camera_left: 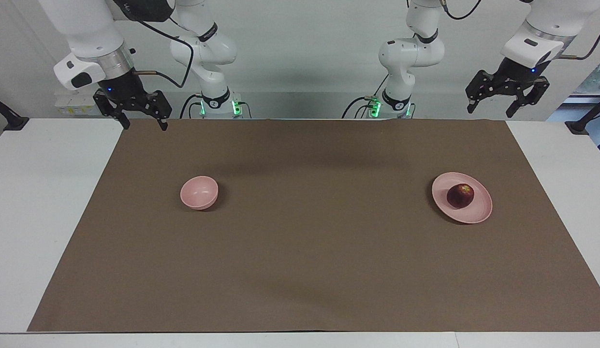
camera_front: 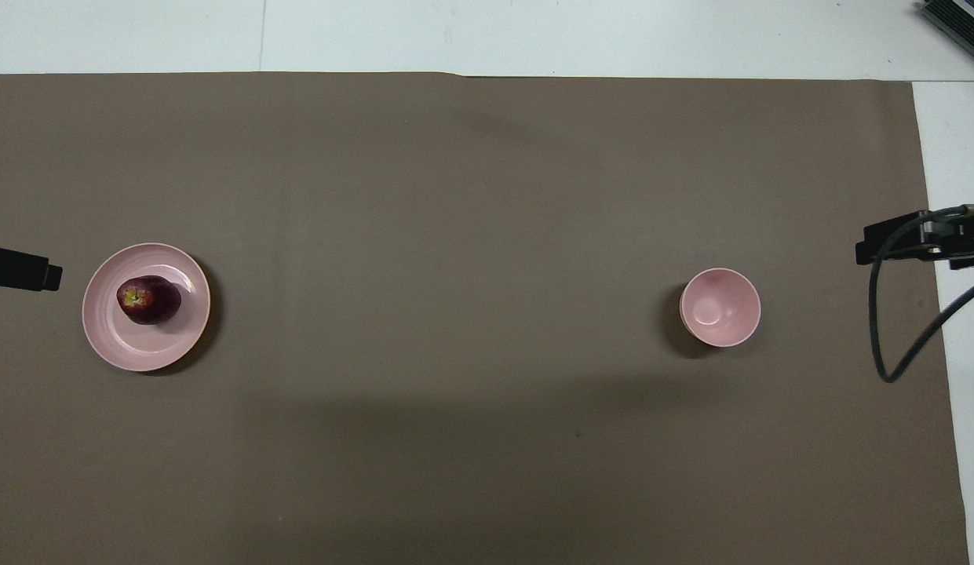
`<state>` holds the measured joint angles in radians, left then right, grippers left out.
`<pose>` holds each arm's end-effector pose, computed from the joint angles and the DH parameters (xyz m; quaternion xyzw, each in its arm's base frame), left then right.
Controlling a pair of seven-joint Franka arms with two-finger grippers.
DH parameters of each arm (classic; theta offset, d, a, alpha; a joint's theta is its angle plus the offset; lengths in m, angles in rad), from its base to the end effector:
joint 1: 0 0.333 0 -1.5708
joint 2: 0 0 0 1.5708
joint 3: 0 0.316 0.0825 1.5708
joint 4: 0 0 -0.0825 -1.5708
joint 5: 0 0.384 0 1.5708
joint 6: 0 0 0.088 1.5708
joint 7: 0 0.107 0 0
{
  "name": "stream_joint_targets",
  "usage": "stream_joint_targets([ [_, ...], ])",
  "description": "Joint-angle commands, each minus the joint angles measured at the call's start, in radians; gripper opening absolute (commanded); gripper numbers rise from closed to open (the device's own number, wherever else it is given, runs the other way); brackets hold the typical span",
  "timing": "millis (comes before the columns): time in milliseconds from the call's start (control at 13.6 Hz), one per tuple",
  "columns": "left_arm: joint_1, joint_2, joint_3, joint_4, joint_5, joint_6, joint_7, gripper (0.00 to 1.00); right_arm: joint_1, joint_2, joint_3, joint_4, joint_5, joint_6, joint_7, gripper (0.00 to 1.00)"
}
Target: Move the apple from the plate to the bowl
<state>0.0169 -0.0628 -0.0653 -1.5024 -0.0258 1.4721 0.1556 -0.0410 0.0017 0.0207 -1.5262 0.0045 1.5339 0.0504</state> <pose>0.5231 -0.0297 0.6814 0.9945 -0.1032 0.0167 0.0099 0.5517 -0.0107 0.6413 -0.9994 0.0353 -0.0030 0.0023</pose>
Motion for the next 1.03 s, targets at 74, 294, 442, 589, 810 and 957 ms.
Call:
stream_joint_targets([
  [74, 0.003, -0.006, 0.002, -0.001, -0.008, 0.028, -0.002, 1.00, -0.005, -0.015, 0.005, -0.018, -0.001, 0.005, 0.011, 1.00],
  [294, 0.006, -0.008, 0.005, -0.002, -0.008, 0.014, -0.004, 1.00, -0.005, -0.015, 0.005, -0.018, -0.001, 0.005, 0.011, 1.00],
  [442, 0.006, -0.009, 0.009, -0.005, -0.008, -0.006, -0.004, 1.00, -0.005, -0.015, 0.004, -0.018, 0.000, 0.006, 0.011, 1.00],
  [589, 0.005, -0.011, 0.005, -0.007, -0.008, -0.007, 0.002, 1.00, -0.005, -0.014, 0.005, -0.018, -0.001, 0.006, 0.011, 1.00],
  [810, 0.005, -0.012, 0.009, -0.007, -0.008, -0.012, -0.002, 1.00, -0.005, -0.015, 0.005, -0.018, -0.001, 0.005, 0.011, 1.00],
  [957, 0.005, -0.014, 0.010, -0.005, -0.008, -0.045, -0.002, 1.00, -0.005, -0.014, 0.005, -0.018, -0.001, 0.006, 0.011, 1.00],
])
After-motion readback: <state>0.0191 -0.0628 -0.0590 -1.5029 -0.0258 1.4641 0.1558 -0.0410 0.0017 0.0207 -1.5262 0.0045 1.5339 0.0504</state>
